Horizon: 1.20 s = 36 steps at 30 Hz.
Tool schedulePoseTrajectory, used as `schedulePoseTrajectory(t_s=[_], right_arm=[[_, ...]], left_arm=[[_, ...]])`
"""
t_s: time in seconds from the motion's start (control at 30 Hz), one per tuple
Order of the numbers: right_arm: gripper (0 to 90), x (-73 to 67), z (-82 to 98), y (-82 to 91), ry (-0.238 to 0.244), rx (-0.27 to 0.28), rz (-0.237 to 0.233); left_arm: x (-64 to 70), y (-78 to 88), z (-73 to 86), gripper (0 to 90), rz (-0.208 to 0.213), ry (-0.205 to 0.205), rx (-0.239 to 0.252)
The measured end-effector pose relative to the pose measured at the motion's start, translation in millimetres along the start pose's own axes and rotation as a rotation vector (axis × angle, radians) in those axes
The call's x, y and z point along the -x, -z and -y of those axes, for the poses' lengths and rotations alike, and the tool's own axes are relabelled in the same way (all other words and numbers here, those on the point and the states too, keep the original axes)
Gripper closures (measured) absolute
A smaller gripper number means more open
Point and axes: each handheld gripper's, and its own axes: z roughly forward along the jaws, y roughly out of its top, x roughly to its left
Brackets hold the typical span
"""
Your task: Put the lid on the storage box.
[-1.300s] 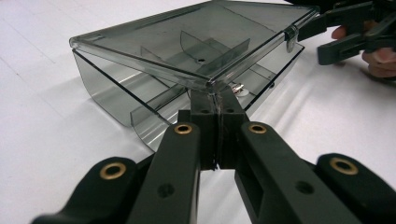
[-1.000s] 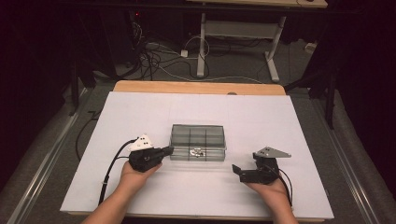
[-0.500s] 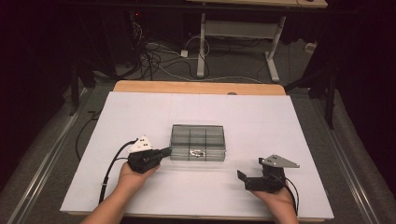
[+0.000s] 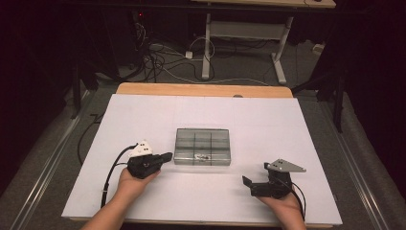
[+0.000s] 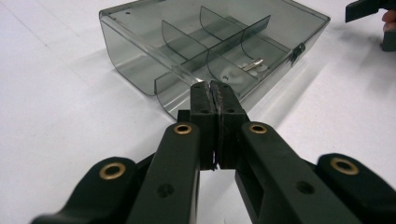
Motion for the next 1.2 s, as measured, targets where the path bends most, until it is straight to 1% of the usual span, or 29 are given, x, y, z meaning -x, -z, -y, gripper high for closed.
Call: schedulePoseTrajectory(t_s=[0.17,0.27,0.3,0.37,0.43,0.53,0.57,0.63,0.67,0.77,0.83,0.93,0.97,1.03,1.1,1.2], right_arm=[[0.3,0.0,0.2,0.1,-0.001,0.003,0.000],[0.3,0.6,0.3,0.5,0.002,0.009,-0.001],[0.3,0.7,0.4,0.5,0.002,0.010,-0.001],[0.3,0.6,0.5,0.6,0.002,0.012,0.000],[0.3,0.2,0.6,0.8,0.002,0.012,0.004],[0.3,0.2,0.5,0.8,0.003,0.012,0.004],[0.3,0.2,0.5,0.8,0.001,0.011,0.003],[0.3,-0.1,0.6,1.0,-0.004,0.013,0.005],[0.3,0.2,0.6,0.9,0.002,0.017,0.006],[0.3,-0.2,0.7,1.0,0.002,0.015,0.008],[0.2,-0.1,0.7,0.9,0.002,0.017,0.010],[0.2,0.0,0.6,0.6,0.002,0.014,0.016],[0.2,-0.3,0.6,0.6,0.003,0.013,0.018],[0.2,-0.7,0.7,0.6,0.008,0.014,0.021],[0.2,-0.7,0.8,0.8,0.008,0.016,0.021],[0.2,-0.5,1.1,1.4,0.000,0.022,0.021]], left_arm=[[-0.4,1.8,2.8,86.1,0.004,0.002,-0.009],[-0.4,6.4,4.6,78.6,0.008,0.000,-0.006],[-0.3,8.8,5.8,78.0,0.006,0.001,-0.003],[-0.7,14.3,8.3,71.4,0.004,-0.003,-0.006],[-1.4,20.7,12.1,59.9,-0.020,0.002,-0.001],[-3.7,31.1,17.4,45.5,-0.059,0.018,-0.005],[-4.7,34.0,19.1,40.5,-0.067,0.023,-0.011],[-7.2,38.2,22.0,30.6,-0.078,0.029,-0.038],[-8.0,40.1,23.5,26.1,-0.084,0.031,-0.047],[-9.3,45.5,27.4,14.8,-0.106,0.025,-0.066],[-8.9,48.8,30.4,13.6,-0.111,0.017,-0.057],[-8.6,50.8,33.8,6.1,-0.137,0.009,-0.049],[-8.8,51.4,34.8,4.1,-0.141,0.013,-0.042],[-9.7,52.1,36.4,0.0,-0.143,0.018,-0.044],[-9.5,53.4,38.7,0.0,-0.145,0.018,-0.030],[-9.6,54.3,41.1,0.0,-0.143,0.021,-0.025]])
